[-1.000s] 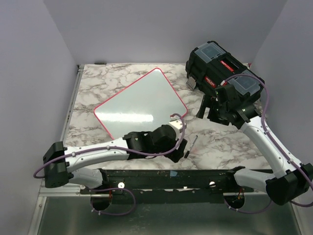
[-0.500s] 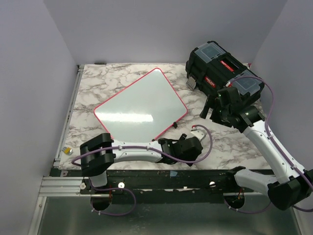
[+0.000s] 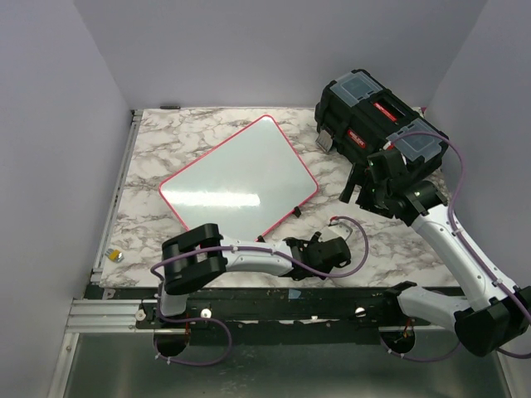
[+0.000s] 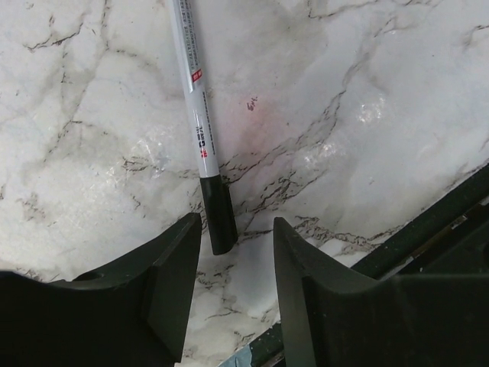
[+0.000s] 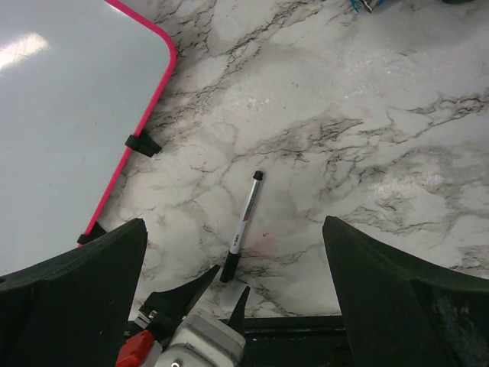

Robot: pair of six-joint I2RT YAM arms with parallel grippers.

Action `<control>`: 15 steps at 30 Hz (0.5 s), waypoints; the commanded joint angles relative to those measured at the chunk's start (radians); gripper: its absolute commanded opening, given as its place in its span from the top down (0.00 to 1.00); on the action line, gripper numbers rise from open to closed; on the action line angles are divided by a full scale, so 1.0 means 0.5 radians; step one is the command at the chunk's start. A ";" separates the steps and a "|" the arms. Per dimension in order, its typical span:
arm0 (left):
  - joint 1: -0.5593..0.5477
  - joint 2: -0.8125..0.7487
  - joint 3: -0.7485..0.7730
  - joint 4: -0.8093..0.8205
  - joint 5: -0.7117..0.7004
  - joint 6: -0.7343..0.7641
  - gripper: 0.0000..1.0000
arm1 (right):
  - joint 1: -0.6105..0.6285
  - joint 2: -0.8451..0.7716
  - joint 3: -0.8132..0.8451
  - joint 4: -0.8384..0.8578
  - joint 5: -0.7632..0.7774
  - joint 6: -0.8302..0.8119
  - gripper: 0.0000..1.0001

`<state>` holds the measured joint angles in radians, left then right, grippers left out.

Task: Write a sentence on the whiteboard
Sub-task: Pick up the whiteboard marker from the corner of the board.

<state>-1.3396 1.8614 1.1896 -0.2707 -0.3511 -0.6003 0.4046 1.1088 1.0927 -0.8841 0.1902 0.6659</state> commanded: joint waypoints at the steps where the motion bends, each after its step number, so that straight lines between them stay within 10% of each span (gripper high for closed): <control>1: -0.010 0.097 0.076 0.003 -0.110 -0.025 0.58 | -0.002 0.000 0.003 0.001 0.052 0.033 0.00; 15: -0.011 0.198 0.047 -0.026 -0.137 -0.096 0.86 | -0.005 0.016 -0.019 0.014 -0.001 0.041 0.00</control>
<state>-1.3396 1.9209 1.2045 -0.2710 -0.4007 -0.6308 0.4046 1.1110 1.0927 -0.8837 0.1898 0.6716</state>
